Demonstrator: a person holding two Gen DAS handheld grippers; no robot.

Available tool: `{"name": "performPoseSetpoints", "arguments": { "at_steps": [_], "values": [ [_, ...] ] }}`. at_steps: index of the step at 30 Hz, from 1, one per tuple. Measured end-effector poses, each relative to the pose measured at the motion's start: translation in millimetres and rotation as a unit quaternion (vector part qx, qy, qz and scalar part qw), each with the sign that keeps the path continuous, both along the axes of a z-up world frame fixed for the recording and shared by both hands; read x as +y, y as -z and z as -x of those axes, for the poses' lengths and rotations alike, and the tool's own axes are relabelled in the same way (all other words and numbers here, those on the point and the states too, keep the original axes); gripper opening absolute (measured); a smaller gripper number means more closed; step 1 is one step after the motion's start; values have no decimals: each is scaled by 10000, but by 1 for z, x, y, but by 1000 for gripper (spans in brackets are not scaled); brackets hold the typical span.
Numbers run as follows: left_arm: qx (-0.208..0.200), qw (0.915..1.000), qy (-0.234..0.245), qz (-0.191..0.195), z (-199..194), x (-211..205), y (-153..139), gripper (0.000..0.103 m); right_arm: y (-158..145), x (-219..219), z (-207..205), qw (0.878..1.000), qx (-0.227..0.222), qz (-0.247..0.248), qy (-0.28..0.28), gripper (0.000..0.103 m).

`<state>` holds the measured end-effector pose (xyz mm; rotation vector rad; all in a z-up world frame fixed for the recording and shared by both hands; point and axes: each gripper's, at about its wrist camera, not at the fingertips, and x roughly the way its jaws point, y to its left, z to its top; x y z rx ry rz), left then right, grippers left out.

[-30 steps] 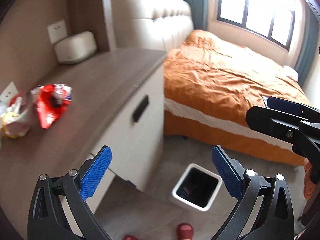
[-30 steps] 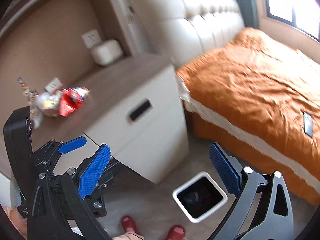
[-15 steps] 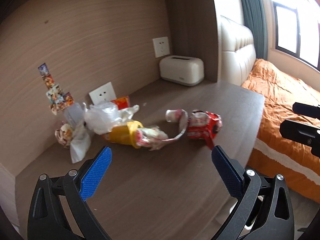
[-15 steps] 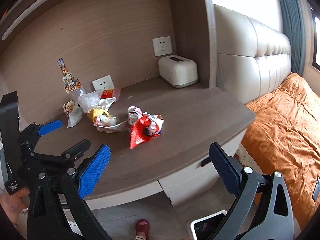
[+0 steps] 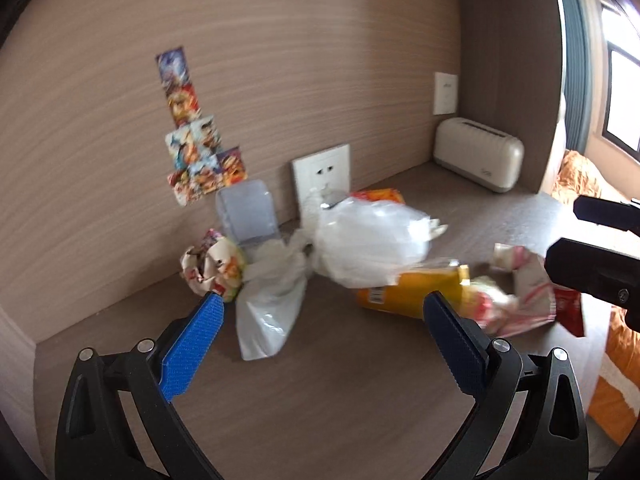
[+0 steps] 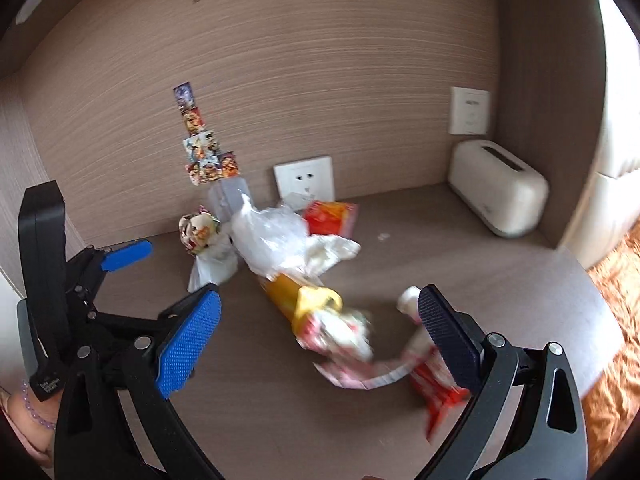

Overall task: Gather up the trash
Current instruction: 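Grasp the white plastic bag with the left tool while the right tool grasps clear plastic, then carry both plastic bags over the white bin and open both tools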

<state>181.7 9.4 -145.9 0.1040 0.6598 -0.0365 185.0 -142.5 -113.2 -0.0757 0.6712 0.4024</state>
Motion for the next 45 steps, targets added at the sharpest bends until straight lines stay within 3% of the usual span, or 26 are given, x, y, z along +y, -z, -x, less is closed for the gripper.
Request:
{"name": "performPoseSetpoints", "arguments": {
  "at_steps": [9, 12, 14, 15, 16, 18, 21, 25, 33, 39, 45],
  "values": [
    [534, 9983, 127, 186, -49, 30, 43, 96, 33, 58, -68, 9992, 358, 100, -116, 98],
    [706, 9966, 227, 345, -62, 32, 52, 75, 42, 61, -80, 9991, 404, 137, 19, 97],
    [825, 9955, 247, 387, -69, 33, 58, 57, 49, 63, -86, 9984, 549, 164, 6, 82],
    [886, 9948, 262, 422, -72, 34, 62, 42, 52, 62, -87, 9981, 597, 164, 16, 70],
    [930, 9942, 261, 479, -74, 35, 64, 40, 55, 62, -88, 9978, 638, 172, -6, 56],
    [946, 9935, 266, 576, -75, 37, 66, 35, 58, 63, -89, 9974, 694, 204, -51, 44],
    [870, 9933, 271, 705, -72, 39, 63, 31, 52, 57, -84, 9979, 651, 56, 9, 37],
    [728, 9934, 284, 842, -62, 43, 48, 30, 33, 44, -75, 9984, 511, -204, 106, 35],
    [325, 9972, 306, 598, -22, 40, 1, 29, -22, 6, -40, 9984, -12, -498, 275, 35],
    [110, 9973, 617, 375, 16, 5, -31, 29, -51, -26, -4, 9971, -350, -504, 458, 35],
    [154, 9905, 1266, 519, 33, -58, -44, 30, -63, -73, 46, 9946, -514, -327, 844, 35]
  ]
}}
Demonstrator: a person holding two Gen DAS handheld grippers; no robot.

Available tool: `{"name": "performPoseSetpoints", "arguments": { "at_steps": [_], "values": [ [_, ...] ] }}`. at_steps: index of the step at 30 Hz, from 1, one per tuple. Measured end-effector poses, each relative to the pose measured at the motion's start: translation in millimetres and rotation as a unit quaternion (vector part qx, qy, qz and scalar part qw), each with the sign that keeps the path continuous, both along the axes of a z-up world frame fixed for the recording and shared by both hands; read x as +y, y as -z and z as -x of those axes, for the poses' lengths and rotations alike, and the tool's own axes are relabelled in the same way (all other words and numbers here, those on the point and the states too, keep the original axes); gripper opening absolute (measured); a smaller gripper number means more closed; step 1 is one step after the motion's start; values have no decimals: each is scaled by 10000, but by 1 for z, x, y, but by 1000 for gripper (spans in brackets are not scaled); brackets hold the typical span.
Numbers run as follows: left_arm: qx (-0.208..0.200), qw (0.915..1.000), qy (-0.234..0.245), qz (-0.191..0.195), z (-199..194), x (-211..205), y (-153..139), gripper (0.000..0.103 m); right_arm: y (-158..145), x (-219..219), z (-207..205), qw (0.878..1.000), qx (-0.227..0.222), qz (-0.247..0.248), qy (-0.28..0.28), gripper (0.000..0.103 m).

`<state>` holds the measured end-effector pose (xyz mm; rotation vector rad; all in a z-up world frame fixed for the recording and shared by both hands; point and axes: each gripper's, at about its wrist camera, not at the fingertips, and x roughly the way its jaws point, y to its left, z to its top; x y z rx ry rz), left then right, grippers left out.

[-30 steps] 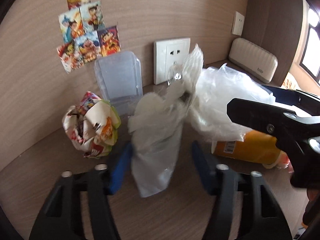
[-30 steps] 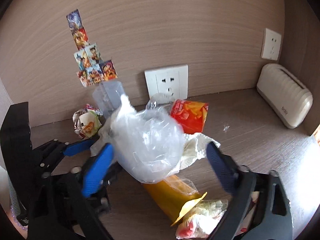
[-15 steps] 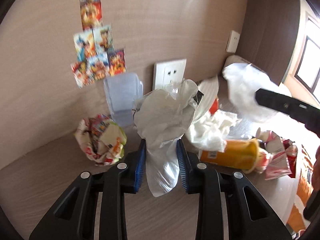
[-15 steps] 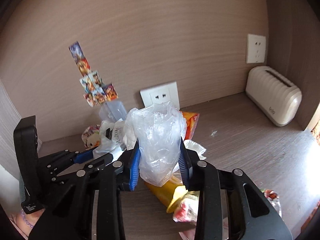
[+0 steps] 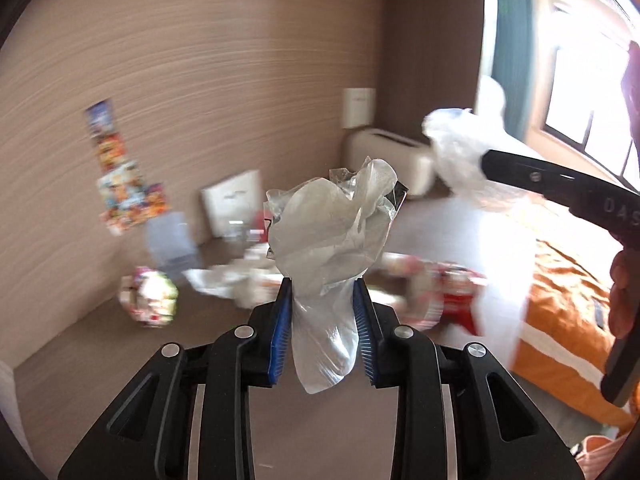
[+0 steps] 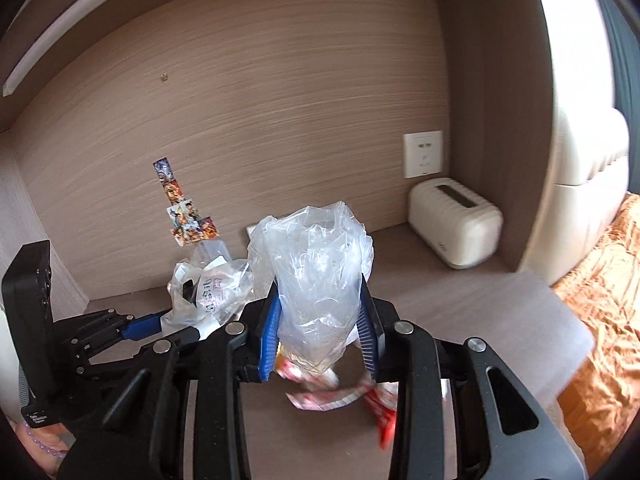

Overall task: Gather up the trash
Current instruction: 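Carry both plastic bags over the white bin and open both tools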

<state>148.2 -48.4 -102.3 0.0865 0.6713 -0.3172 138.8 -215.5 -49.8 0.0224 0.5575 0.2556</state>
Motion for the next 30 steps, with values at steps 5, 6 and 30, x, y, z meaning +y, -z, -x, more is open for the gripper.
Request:
{"name": "performPoseSetpoints", "arguments": {
  "at_steps": [5, 6, 30],
  "values": [
    [119, 9973, 726, 83, 31, -62, 4, 30, 0, -52, 47, 9986, 41, 91, 517, 35],
    [144, 9961, 869, 89, 35, -72, 4, 30, 1, -63, 57, 9979, 68, 94, 644, 35],
    [1288, 9332, 3320, -484, 135, -292, 127, 30, 127, -243, 207, 9388, 1536, -593, 3025, 35]
  ]
}}
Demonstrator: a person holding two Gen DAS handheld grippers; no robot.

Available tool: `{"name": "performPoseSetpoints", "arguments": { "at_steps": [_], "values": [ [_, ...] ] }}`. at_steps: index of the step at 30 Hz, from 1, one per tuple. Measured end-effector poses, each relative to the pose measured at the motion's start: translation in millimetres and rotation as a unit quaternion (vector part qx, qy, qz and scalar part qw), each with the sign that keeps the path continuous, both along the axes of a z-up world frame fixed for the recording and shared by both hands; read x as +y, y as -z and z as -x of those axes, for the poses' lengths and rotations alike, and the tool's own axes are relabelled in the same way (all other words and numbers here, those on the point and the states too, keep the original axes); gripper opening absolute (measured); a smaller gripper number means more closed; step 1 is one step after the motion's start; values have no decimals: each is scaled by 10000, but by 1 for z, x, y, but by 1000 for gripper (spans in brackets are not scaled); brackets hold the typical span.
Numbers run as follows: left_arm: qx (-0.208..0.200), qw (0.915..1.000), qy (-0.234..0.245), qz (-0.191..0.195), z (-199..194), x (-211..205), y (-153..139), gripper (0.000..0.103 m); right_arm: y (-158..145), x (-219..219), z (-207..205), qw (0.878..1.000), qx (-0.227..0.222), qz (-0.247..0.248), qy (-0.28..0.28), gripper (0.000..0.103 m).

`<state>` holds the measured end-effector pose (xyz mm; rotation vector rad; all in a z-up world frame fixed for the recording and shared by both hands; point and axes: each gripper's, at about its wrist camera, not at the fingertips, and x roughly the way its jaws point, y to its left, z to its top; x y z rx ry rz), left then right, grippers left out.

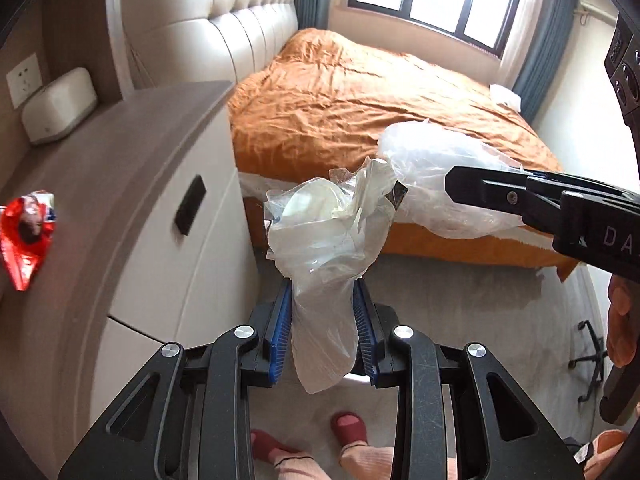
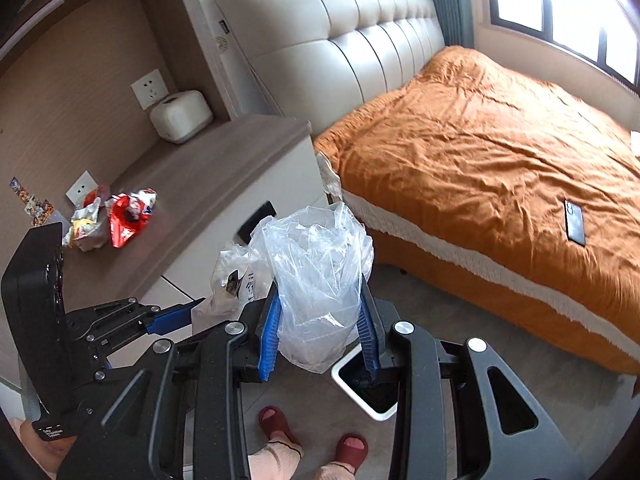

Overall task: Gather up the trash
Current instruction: 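Carry both plastic bags over the white bin and open both tools, then move both tools back from the bin to the desk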

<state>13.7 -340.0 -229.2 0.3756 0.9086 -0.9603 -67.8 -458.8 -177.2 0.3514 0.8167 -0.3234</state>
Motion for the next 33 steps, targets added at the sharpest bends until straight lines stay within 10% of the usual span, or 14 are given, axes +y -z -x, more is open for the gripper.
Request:
{"name": "performPoseSetpoints", "arguments": {
  "at_steps": [20, 21, 23, 24, 28, 33],
  "values": [
    [1457, 9817, 782, -942, -19, -107, 321, 31, 308, -95, -14, 9794, 1363, -943, 1152, 39],
    [1531, 9804, 773, -974, -20, -109, 338, 41, 330, -99, -16, 9774, 1451, -1024, 1147, 42],
    [1863, 9746, 750, -992, -24, -112, 376, 91, 366, -102, -20, 9741, 1610, -1183, 1058, 76],
    [1930, 9732, 711, -1023, -24, -112, 390, 98, 387, -101, -21, 9724, 1727, -1199, 1010, 99],
    [1986, 9679, 687, -1379, -23, -117, 438, 98, 433, -98, -22, 9680, 2034, -1140, 924, 99],
    [1804, 9709, 698, -1414, -22, -111, 428, 98, 418, -87, -25, 9724, 1954, -968, 824, 99]
  ]
}}
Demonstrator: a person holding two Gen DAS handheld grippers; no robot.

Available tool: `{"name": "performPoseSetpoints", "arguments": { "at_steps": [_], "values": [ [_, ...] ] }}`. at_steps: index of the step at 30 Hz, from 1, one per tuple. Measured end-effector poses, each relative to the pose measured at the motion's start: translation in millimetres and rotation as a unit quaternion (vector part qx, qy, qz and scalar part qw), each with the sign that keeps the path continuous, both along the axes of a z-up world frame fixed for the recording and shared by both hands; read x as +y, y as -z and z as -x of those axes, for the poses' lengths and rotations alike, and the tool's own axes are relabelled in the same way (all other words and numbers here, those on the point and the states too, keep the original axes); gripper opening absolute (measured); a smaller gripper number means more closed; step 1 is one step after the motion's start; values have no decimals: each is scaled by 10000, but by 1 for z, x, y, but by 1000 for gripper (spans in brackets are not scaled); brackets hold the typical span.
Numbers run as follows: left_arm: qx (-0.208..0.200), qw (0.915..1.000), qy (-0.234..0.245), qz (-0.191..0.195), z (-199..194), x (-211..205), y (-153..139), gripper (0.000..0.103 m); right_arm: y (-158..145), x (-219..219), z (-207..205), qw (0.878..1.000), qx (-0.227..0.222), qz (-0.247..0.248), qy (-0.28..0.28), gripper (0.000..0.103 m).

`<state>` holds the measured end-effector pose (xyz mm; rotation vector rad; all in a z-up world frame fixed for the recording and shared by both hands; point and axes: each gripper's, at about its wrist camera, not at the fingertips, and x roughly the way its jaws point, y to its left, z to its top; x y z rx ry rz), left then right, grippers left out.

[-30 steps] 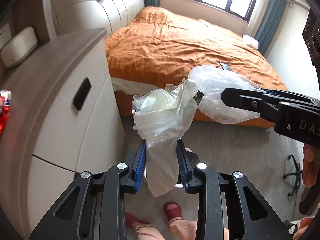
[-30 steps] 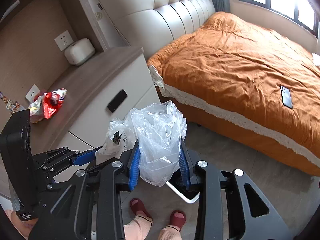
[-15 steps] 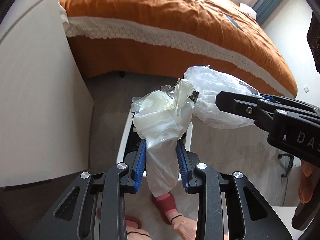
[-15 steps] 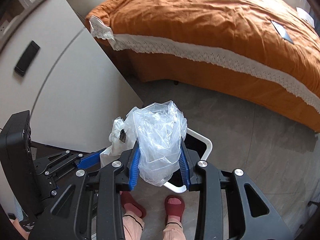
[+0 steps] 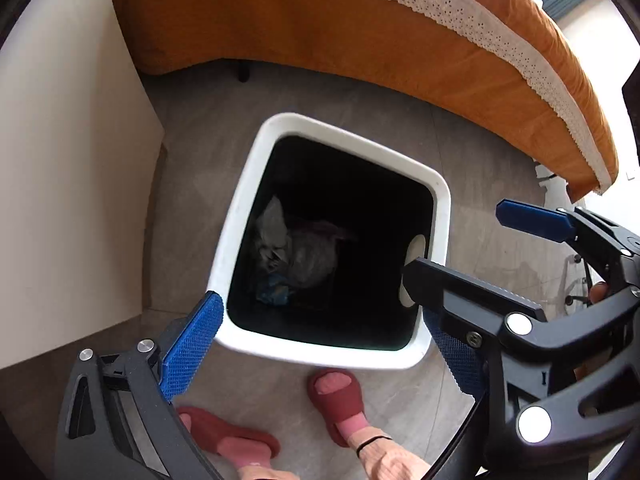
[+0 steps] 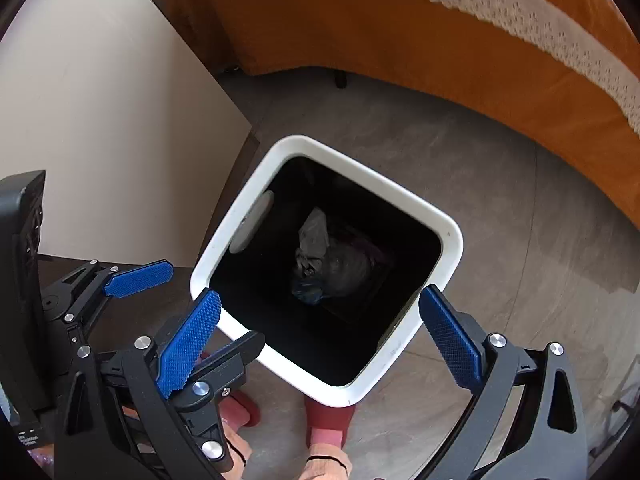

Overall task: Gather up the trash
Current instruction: 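Move both tools back from the bin to the desk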

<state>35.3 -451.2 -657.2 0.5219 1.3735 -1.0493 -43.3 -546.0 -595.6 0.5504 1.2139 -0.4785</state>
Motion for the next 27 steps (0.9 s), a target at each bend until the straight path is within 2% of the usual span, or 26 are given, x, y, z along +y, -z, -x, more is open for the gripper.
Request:
{"name": "performPoseSetpoints", "arguments": {
  "at_steps": [2, 6, 11, 15, 17, 22, 24, 27],
  "values": [
    [-128, 9999, -28, 77, -2, 2, -19, 98, -18, 3, -2, 9999, -110, 43, -11, 99],
    [-338, 9988, -187, 312, -12, 9, -74, 98, -79, 10, -5, 9988, -421, 256, -66, 99],
    [-847, 9939, -358, 603, -17, 22, -170, 98, -174, 23, -8, 9943, -896, 565, -118, 99],
    [-1147, 9868, -622, 957, -15, 46, -252, 98, -257, 42, -8, 9873, -1333, 824, -243, 99],
    [-1274, 9815, -838, 1160, -14, 63, -295, 98, -292, 52, -9, 9833, -1582, 844, -324, 99],
    [-1709, 9660, -1231, 1498, -8, 100, -375, 98, -369, 84, -27, 9690, -2141, 883, -861, 99],
    [-2076, 9557, -1376, 1571, -6, 118, -404, 98, -393, 97, -42, 9615, -2330, 837, -1194, 99],
    [-2634, 9345, -1727, 1660, -11, 151, -443, 98, -423, 123, -64, 9465, -2595, 839, -1727, 99]
  ]
}}
